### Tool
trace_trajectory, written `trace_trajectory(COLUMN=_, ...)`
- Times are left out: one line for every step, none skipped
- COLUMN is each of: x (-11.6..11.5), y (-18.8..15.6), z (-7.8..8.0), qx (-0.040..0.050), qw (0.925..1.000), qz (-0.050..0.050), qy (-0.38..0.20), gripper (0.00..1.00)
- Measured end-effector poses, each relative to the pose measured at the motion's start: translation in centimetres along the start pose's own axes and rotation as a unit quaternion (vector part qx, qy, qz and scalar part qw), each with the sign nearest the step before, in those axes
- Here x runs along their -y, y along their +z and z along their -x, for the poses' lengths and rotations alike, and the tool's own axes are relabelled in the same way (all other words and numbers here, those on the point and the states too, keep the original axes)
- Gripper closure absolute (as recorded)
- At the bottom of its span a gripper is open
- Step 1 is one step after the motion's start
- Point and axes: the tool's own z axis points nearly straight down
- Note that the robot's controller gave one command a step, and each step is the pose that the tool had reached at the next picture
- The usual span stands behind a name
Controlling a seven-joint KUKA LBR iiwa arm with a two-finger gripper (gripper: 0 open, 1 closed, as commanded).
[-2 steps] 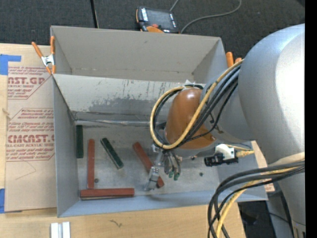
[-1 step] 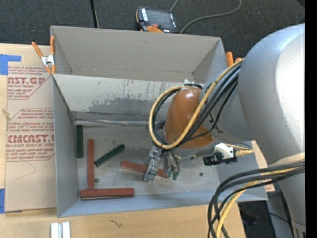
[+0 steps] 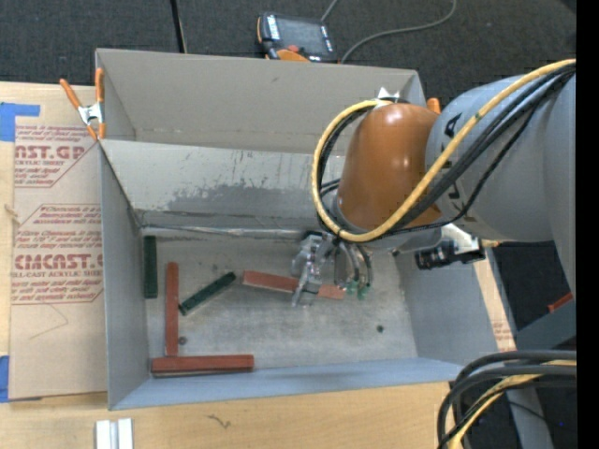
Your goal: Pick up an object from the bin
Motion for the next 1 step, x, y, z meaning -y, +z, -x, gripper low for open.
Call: trace_trajectory(x=2.01, y=-6.15, z=-1.97, qx=-0.0018, qw=0.9862, qz=-0.001, qy=-0.165, gripper=1.00)
